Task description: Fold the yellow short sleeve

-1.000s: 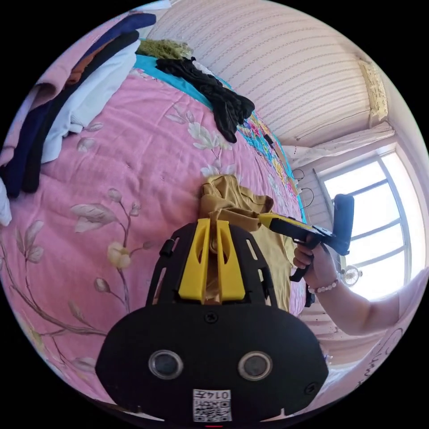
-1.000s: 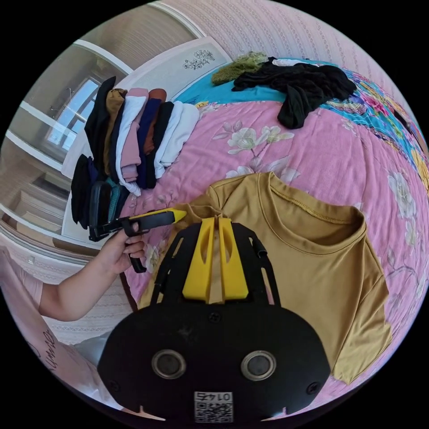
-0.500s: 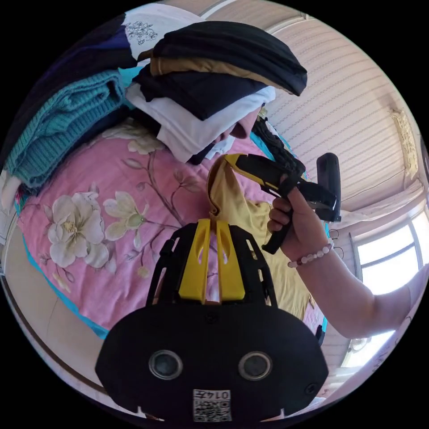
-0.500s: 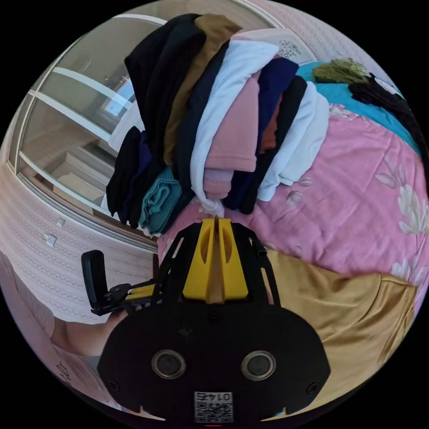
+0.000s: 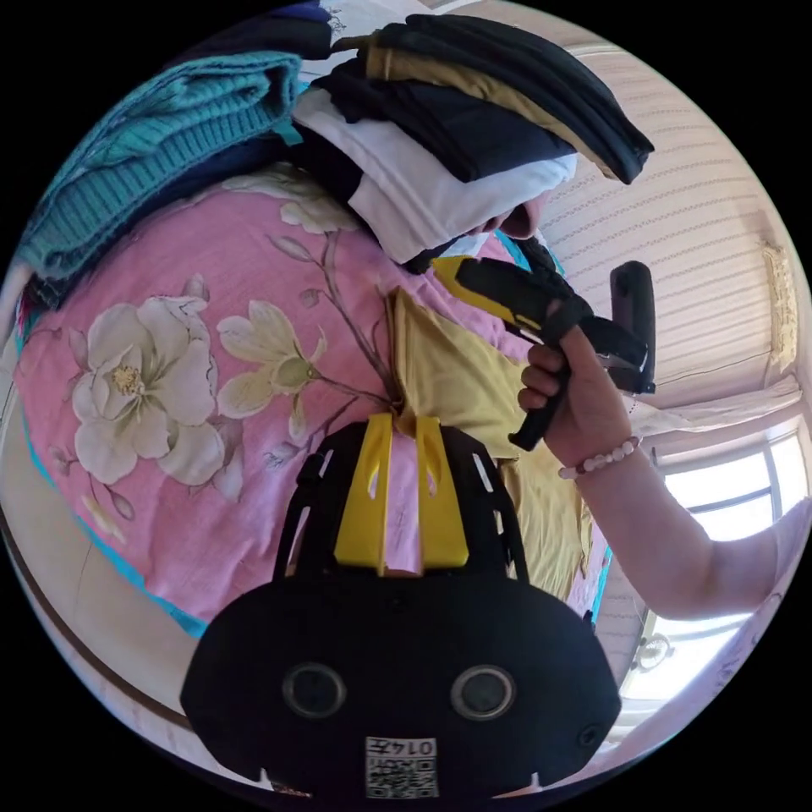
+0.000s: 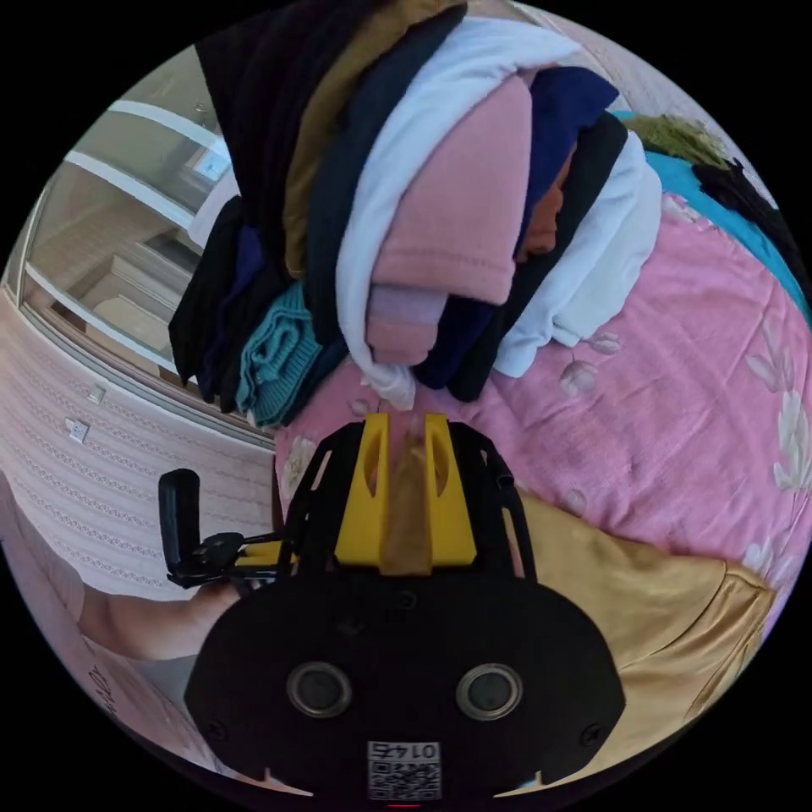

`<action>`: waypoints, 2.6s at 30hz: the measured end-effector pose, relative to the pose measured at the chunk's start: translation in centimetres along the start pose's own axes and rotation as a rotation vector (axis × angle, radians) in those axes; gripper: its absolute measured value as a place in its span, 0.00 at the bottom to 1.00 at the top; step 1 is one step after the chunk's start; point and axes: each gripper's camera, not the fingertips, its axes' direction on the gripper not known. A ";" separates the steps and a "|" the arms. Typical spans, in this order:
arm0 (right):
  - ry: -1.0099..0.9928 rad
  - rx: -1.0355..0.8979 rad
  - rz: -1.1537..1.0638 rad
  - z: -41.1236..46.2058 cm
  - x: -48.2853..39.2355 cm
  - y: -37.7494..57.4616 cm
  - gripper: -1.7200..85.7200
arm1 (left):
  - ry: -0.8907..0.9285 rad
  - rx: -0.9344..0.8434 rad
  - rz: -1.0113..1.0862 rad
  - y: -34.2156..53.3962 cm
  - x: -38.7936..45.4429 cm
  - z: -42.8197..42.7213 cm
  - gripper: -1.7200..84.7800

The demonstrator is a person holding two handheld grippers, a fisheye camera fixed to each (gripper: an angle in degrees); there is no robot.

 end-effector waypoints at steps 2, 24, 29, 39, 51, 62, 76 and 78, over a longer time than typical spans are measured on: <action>0.003 0.075 -0.003 -2.1 0.1 0.3 0.08 | 0.001 0.003 -0.035 0.6 -0.6 -0.7 0.09; -0.059 0.016 0.095 -6.2 1.2 4.0 0.03 | -0.018 0.068 0.030 4.3 3.1 0.9 0.01; -0.125 0.257 0.148 -17.6 2.5 9.1 0.03 | 0.191 0.174 0.257 5.3 8.5 -1.4 0.01; 0.080 0.491 0.413 -34.6 3.3 25.5 0.03 | 0.475 -0.172 0.742 13.6 23.2 5.1 0.01; 0.268 0.283 0.754 -36.8 4.2 35.3 0.05 | 0.190 -0.361 0.814 19.8 25.9 11.5 0.07; 0.135 0.183 0.359 -36.1 4.2 21.3 0.10 | 0.179 -0.370 0.950 20.4 28.0 12.6 0.08; -0.020 0.146 0.642 -35.7 -0.9 28.7 0.05 | -0.028 -0.309 0.742 18.4 27.8 17.3 0.07; -0.027 0.170 0.643 -36.6 -1.1 28.8 0.04 | -0.041 -0.280 0.773 18.8 28.6 16.9 0.06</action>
